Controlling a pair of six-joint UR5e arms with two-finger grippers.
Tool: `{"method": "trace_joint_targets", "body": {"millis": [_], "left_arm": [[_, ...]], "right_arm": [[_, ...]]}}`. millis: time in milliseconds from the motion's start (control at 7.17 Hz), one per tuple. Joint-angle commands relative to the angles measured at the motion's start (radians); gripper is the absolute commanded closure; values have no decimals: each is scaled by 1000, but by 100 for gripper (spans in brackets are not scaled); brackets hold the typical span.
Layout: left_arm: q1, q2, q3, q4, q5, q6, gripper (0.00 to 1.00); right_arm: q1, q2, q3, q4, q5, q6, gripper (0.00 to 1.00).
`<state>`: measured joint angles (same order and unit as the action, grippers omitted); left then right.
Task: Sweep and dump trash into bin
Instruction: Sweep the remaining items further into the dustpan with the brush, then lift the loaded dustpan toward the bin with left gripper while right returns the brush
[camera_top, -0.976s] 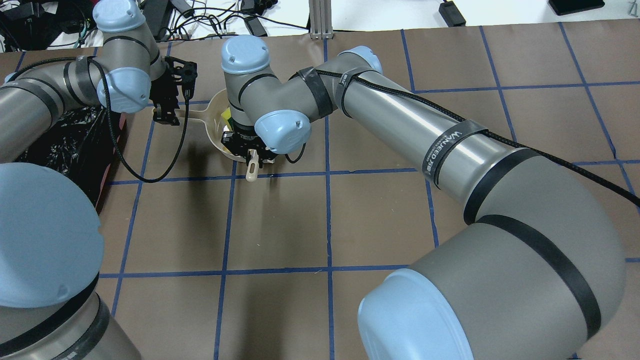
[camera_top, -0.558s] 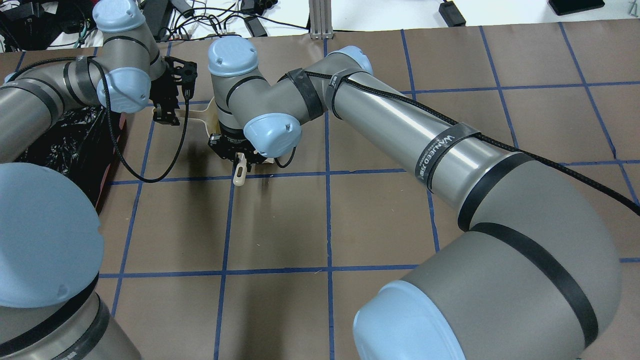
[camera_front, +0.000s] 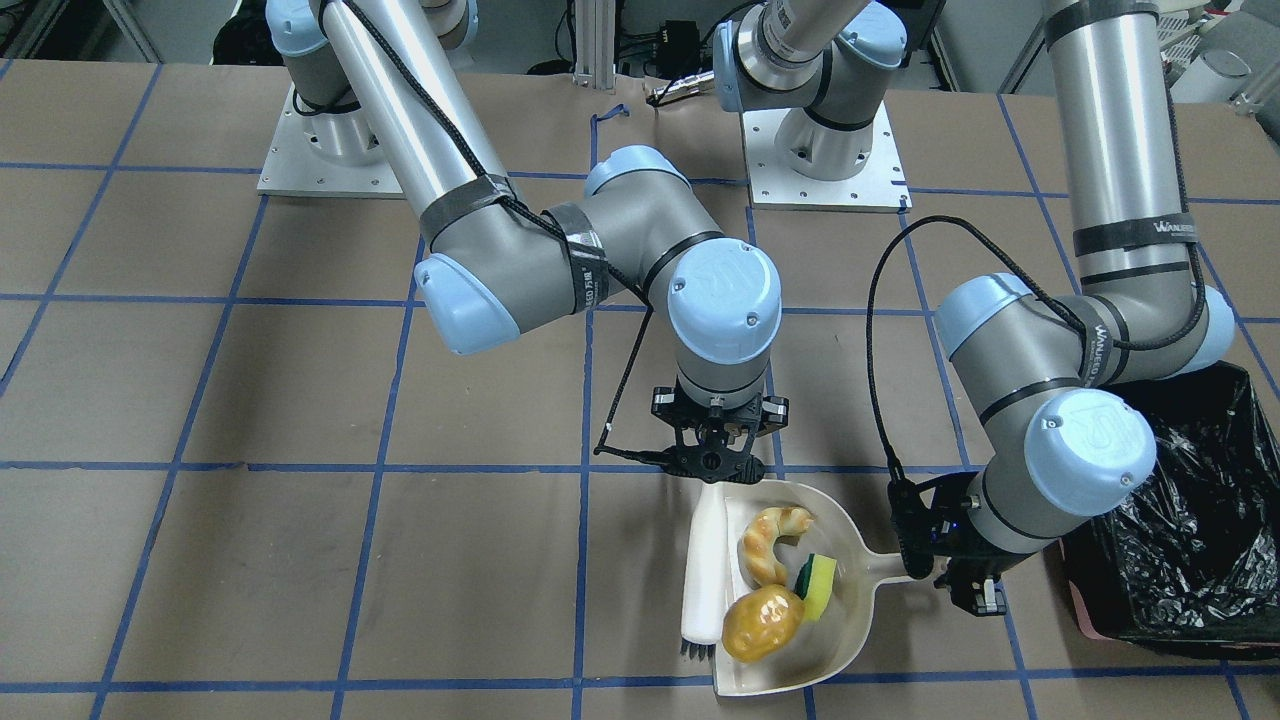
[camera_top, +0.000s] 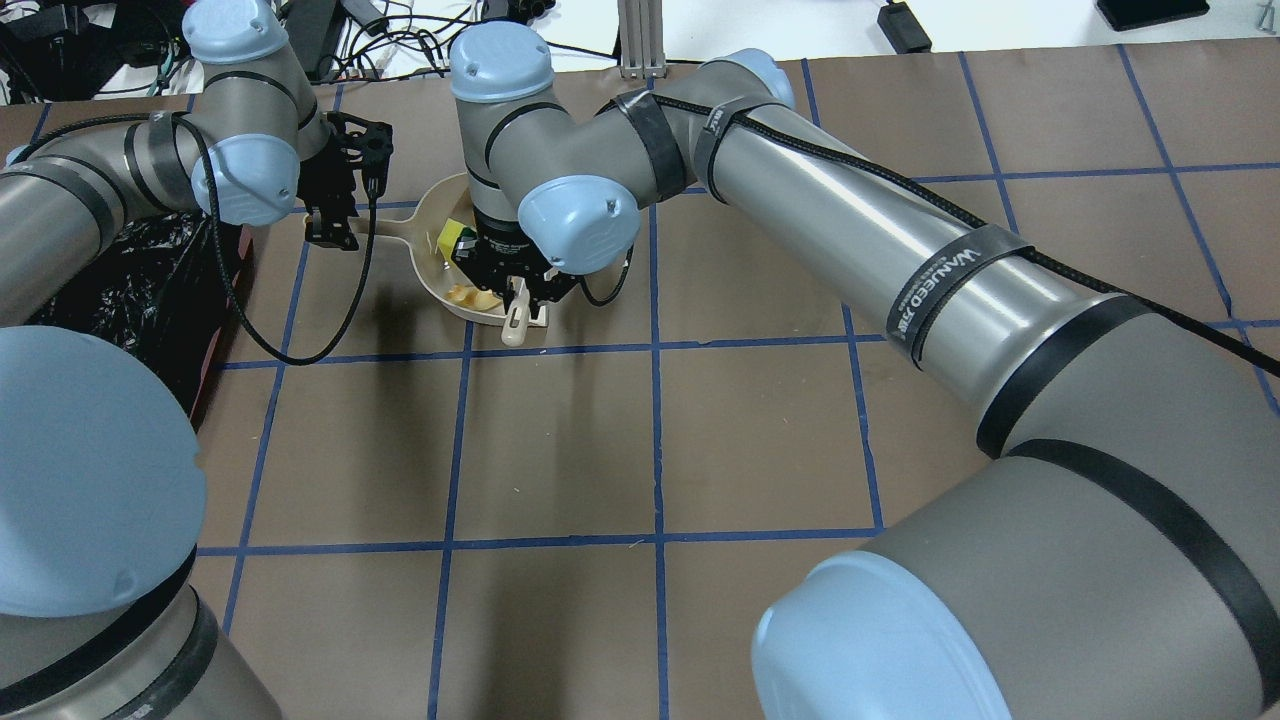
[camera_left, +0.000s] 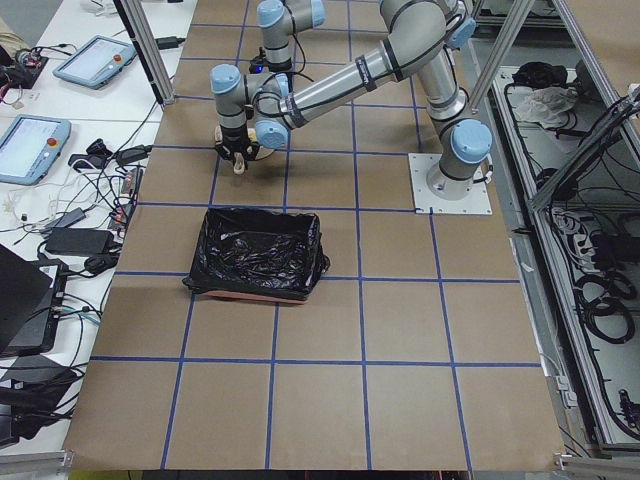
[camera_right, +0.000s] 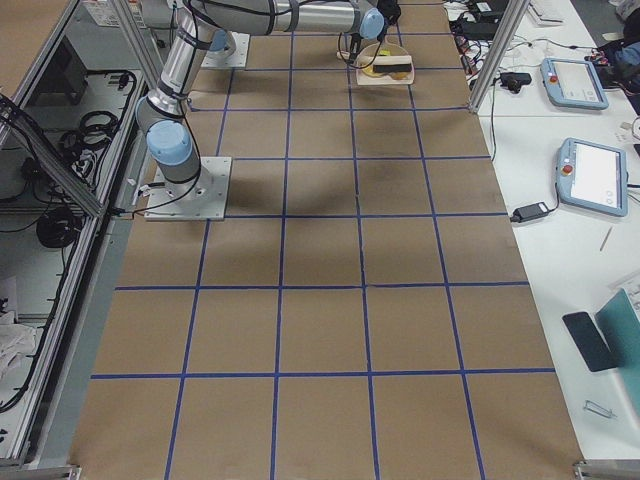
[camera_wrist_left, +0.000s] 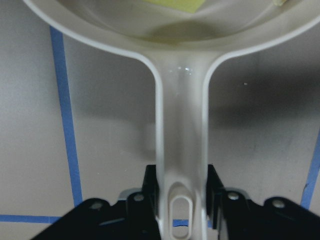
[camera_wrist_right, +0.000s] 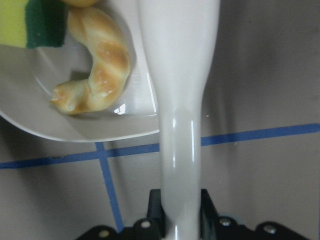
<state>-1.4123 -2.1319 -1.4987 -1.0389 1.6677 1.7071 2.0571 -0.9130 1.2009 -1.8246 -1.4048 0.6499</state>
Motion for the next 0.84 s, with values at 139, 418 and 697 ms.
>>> {"method": "trace_joint_targets", "body": {"millis": [139, 418, 697], "left_arm": [[12, 4, -2, -1, -29, 2, 92], [19, 15, 0, -1, -31, 0, 93], [67, 33, 0, -21, -115, -3, 93]], "right_arm": [[-193, -131, 32, 232, -102, -186, 100], [-300, -193, 130, 234, -157, -287, 100], [-409, -225, 242, 209, -228, -370, 100]]}}
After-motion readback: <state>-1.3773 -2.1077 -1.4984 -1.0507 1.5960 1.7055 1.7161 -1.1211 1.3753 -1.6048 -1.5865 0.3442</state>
